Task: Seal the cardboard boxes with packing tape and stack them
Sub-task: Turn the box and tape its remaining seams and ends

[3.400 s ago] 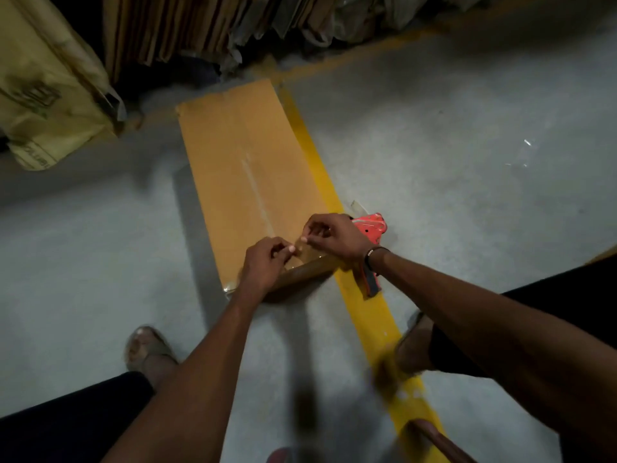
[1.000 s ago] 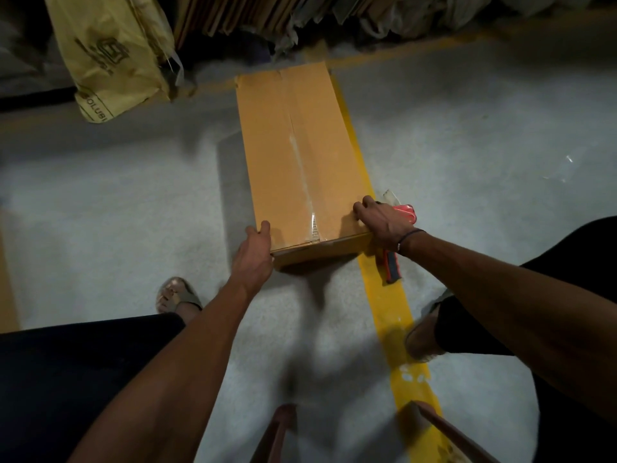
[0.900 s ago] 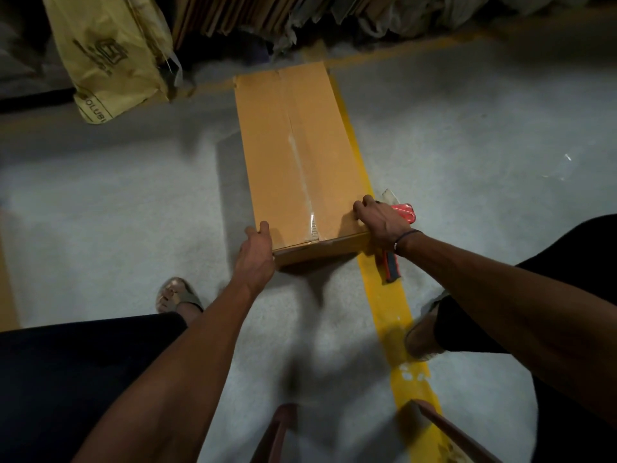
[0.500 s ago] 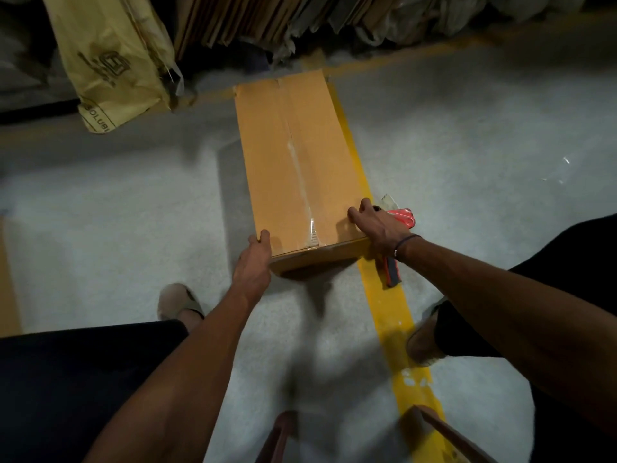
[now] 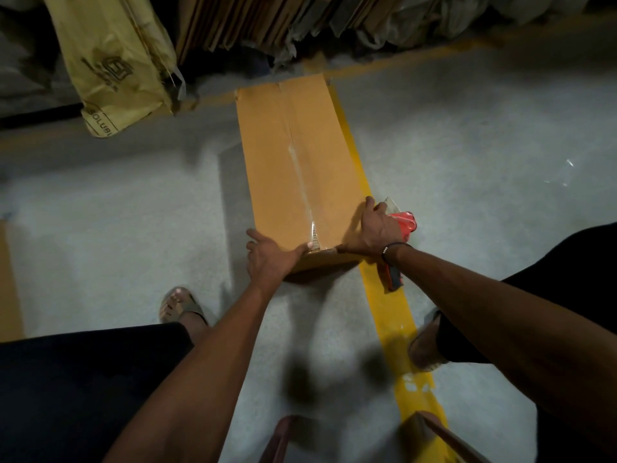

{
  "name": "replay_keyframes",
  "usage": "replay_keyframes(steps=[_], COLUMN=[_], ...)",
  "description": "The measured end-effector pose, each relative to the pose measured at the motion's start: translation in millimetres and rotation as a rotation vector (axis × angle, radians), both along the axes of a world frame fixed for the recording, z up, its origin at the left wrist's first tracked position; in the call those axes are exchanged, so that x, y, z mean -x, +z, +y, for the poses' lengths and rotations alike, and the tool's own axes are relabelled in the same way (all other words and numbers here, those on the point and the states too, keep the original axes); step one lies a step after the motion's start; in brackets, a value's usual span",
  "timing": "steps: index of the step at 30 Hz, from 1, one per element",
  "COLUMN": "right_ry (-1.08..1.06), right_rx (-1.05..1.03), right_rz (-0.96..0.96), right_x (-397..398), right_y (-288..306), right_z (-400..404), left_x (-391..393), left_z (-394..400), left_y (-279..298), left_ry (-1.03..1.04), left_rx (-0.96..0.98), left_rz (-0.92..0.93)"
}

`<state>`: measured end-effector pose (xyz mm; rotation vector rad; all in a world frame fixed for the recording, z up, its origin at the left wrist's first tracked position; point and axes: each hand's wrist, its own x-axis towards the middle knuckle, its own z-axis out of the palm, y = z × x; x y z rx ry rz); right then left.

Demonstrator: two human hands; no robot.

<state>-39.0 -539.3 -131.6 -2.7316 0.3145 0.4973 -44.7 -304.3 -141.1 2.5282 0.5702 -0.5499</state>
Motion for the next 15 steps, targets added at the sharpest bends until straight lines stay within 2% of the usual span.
replay_keyframes(steps=[2, 5, 12, 15], right_ry=[-0.167, -0.273, -0.243, -0.231], right_rx=[-0.086, -0.172, -0.239, -0.282], right_rz=[0.043, 0.089, 0.081, 0.086], right_x=[-3.0, -7.5, -11.5, -11.5], right_y=[-7.3, -22.5, -23.7, -23.2], right_z=[10.3, 21.6, 9.2, 2.0], left_x=[-8.0, -13.7, -10.7, -5.2], left_z=[-6.2, -7.0, 8.9, 25.8], left_y=[-4.8, -11.0, -12.6, -15.6], left_ry=[0.093, 0.135, 0.181, 0.195], left_rx=[0.073, 0.062, 0.105, 0.247], left_rz=[0.063, 0.101, 0.057, -0.010])
